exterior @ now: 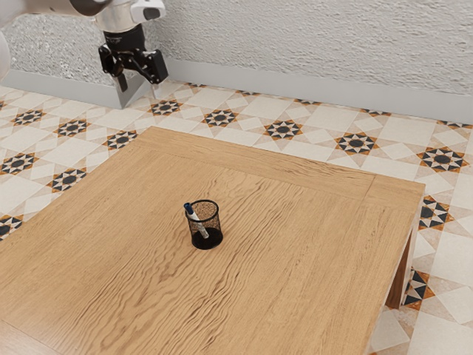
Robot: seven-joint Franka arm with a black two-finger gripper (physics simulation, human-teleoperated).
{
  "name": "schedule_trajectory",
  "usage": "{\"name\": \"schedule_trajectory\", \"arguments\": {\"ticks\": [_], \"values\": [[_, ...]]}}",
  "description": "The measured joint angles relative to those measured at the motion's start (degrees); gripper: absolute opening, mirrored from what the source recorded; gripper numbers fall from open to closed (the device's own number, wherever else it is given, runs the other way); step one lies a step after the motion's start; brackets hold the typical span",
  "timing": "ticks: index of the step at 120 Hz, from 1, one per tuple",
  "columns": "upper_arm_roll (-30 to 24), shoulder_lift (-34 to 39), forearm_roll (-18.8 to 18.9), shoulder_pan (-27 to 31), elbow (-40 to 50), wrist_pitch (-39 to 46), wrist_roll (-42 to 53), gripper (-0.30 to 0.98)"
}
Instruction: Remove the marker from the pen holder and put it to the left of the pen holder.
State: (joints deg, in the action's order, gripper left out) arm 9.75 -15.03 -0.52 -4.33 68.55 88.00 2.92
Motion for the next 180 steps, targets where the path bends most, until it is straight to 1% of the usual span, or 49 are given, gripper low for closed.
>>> {"name": "schedule_trajectory", "arguments": {"ticks": [18, 28, 34, 42, 57, 64, 70, 82, 94, 108, 119, 133, 144, 160, 168, 180], "values": [[0.1, 0.0, -0.3, 0.0, 0.0, -0.1, 0.9, 0.69], [-2.5, -1.0, -1.1, -0.2, 0.0, 2.4, 0.1, 0.69], [-3.6, -2.8, -1.0, -0.4, 0.0, 5.7, -1.2, 0.68], [-4.1, -6.3, -0.9, -0.5, -0.1, 12.1, -3.2, 0.69], [-4.0, -17.1, -0.8, -0.4, -4.3, 24.2, -6.3, 0.69], [-4.0, -20.1, -0.8, -0.4, -5.0, 28.7, -7.8, 0.69], [-4.5, -21.6, -0.9, -0.4, -5.2, 31.7, -9.1, 0.69], [-7.3, -22.6, -0.9, -0.5, -5.0, 35.9, -11.3, 0.69], [-7.3, -22.3, -1.2, -0.4, -2.1, 38.1, -13.2, 0.68], [-6.7, -20.3, -1.6, -0.3, 3.3, 38.3, -15.0, 0.69], [-6.7, -17.6, -1.5, -0.4, 4.9, 34.9, -16.2, 0.69], [-5.6, -15.2, 0.2, 0.7, 4.7, 28.3, -17.7, 0.68], [-4.5, -16.2, 0.8, 0.8, 5.0, 24.5, -18.6, 0.69], [-3.3, -19.9, -0.6, 1.0, 5.0, 20.2, -18.9, 0.69], [-2.7, -20.3, -1.4, 1.1, 5.1, 18.0, -18.2, 0.69], [-2.6, -19.5, -2.1, 0.8, 5.9, 16.9, -15.4, 0.69]]}}
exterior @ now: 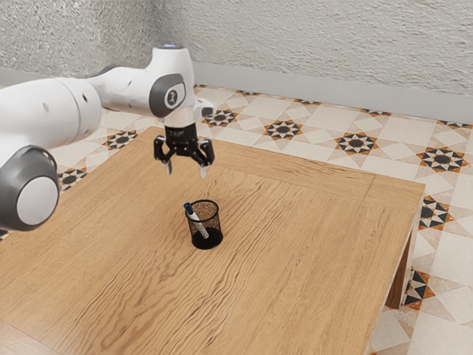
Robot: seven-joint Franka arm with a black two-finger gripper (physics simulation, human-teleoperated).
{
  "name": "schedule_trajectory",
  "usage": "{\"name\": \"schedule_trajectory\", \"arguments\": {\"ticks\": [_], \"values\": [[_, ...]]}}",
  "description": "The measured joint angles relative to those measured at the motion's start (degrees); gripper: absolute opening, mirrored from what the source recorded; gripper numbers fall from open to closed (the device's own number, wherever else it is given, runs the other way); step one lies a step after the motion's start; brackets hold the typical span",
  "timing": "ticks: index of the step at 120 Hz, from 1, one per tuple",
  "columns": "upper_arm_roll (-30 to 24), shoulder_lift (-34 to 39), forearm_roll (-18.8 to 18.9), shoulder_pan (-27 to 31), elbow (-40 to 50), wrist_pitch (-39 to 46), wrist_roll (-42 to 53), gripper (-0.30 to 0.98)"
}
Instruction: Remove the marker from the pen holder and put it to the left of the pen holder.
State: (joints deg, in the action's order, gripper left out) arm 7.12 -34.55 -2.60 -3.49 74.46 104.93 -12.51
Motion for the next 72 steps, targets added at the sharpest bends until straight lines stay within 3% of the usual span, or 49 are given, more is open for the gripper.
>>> {"name": "schedule_trajectory", "arguments": {"ticks": [72], "values": [[-0.4, 6.4, -1.9, -3.9, 14.8, 2.7, 16.3, 0.69]]}}
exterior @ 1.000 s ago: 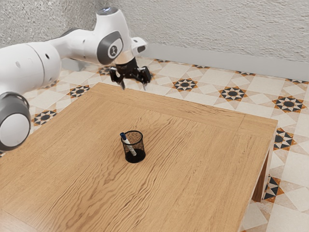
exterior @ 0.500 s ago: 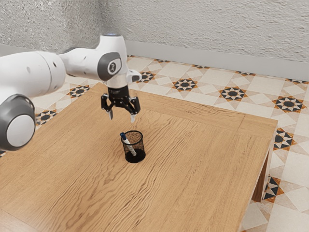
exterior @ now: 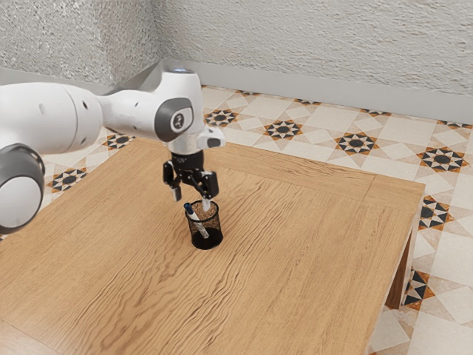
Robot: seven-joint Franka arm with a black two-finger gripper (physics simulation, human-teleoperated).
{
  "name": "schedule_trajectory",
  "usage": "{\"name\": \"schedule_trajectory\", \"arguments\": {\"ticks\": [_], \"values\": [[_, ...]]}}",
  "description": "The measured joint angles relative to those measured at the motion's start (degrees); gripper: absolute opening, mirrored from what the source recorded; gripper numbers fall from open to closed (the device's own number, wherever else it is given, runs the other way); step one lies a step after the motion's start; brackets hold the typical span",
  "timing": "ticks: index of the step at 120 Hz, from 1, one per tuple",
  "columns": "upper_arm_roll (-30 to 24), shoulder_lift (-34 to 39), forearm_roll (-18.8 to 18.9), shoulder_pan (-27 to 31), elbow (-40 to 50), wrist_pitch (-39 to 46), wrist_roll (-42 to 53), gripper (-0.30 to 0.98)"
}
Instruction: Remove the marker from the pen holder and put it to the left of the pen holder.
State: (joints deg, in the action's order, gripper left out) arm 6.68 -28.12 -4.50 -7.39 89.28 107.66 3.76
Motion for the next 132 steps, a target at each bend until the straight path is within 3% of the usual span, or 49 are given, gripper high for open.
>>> {"name": "schedule_trajectory", "arguments": {"ticks": [34, 87, 111, 132], "values": [[0.0, 1.5, 0.2, -0.7, 3.5, 1.2, 3.6, 0.67], [0.0, 1.5, 0.5, -0.7, 4.2, 1.9, 6.8, 0.29], [0.0, 1.6, 0.6, -0.7, 4.2, 2.0, 7.5, 0.29], [0.0, 2.3, 0.6, -0.8, 4.2, 1.9, 8.0, 0.08]]}}
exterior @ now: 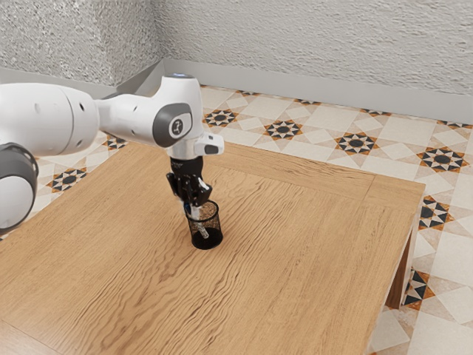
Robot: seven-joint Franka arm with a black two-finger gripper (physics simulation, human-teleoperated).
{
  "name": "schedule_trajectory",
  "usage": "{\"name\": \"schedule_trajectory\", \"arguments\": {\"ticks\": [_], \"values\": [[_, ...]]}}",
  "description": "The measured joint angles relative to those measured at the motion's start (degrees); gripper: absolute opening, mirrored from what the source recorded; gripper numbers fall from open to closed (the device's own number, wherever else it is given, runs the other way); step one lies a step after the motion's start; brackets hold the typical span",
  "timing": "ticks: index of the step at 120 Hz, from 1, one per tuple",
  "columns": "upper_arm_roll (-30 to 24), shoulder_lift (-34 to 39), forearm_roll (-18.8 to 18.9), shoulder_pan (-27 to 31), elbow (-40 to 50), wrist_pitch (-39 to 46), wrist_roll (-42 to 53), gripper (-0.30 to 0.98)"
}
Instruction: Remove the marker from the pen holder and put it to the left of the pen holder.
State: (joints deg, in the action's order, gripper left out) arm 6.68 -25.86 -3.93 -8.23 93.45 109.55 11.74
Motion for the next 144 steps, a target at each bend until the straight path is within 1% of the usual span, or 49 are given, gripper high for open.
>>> {"name": "schedule_trajectory", "arguments": {"ticks": [18, 50, 68, 88, 97, 102, 110, 120, 131, 144], "values": [[0.0, 0.0, 0.1, 0.0, 0.1, 0.0, 0.2, 0.0], [-0.2, 0.5, 0.9, 0.0, -0.1, 0.1, 0.0, -0.06], [-0.4, 4.5, 3.6, -0.1, -0.9, -1.1, -0.5, -0.07], [-0.1, 11.9, 7.8, 0.2, -1.3, -4.2, -1.1, -0.08], [1.8, 13.9, 10.3, 0.6, -0.5, -4.9, -1.3, -0.08], [2.5, 15.1, 11.8, 1.7, 1.3, -4.3, -1.3, -0.08], [4.7, 16.7, 13.6, 2.9, 6.3, -1.2, -1.2, -0.08], [7.2, 17.5, 14.8, 3.8, 12.3, 6.3, -0.5, -0.08], [9.3, 17.2, 15.6, 4.1, 18.4, 18.6, 0.0, -0.09], [9.9, 14.1, 16.1, 4.9, 20.4, 33.8, 0.3, -0.09]]}}
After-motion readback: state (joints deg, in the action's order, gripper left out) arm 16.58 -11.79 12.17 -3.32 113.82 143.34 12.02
